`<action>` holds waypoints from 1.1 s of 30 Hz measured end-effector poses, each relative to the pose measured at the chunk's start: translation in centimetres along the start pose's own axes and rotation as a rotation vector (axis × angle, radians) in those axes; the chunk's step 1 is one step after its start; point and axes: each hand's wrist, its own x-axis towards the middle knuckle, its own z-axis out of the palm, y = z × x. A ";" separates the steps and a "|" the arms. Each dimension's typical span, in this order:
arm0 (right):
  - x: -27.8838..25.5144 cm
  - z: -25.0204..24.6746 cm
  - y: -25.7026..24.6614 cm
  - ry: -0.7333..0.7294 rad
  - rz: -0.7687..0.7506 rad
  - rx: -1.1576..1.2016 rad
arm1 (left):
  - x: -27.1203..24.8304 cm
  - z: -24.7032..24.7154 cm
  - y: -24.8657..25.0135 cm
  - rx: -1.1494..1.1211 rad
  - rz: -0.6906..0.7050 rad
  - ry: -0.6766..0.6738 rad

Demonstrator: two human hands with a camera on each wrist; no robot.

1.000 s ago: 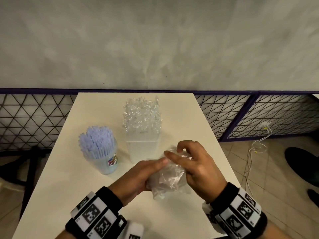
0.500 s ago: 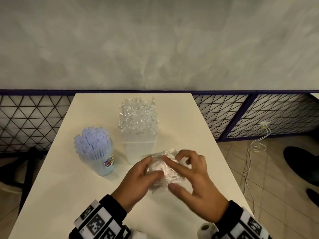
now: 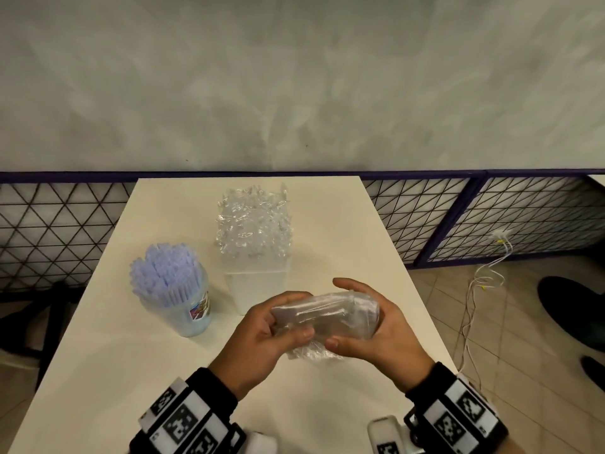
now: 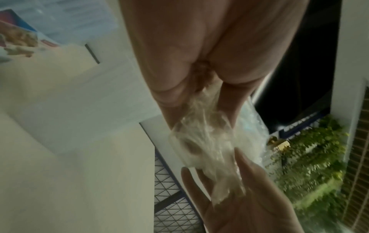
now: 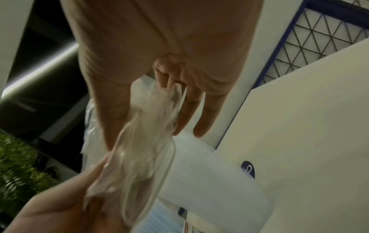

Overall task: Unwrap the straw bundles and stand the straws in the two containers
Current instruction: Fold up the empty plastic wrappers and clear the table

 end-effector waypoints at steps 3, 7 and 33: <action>0.5 -1.0 -0.4 -0.081 -0.094 -0.039 | 0.2 0.1 0.3 -0.019 0.024 -0.061; 0.5 -1.6 -0.8 -0.165 -0.161 -0.059 | 0.7 0.3 1.1 -0.025 0.061 -0.119; 5.9 -3.7 -2.1 -0.098 0.083 -0.105 | 2.0 1.9 2.5 0.518 0.013 -0.084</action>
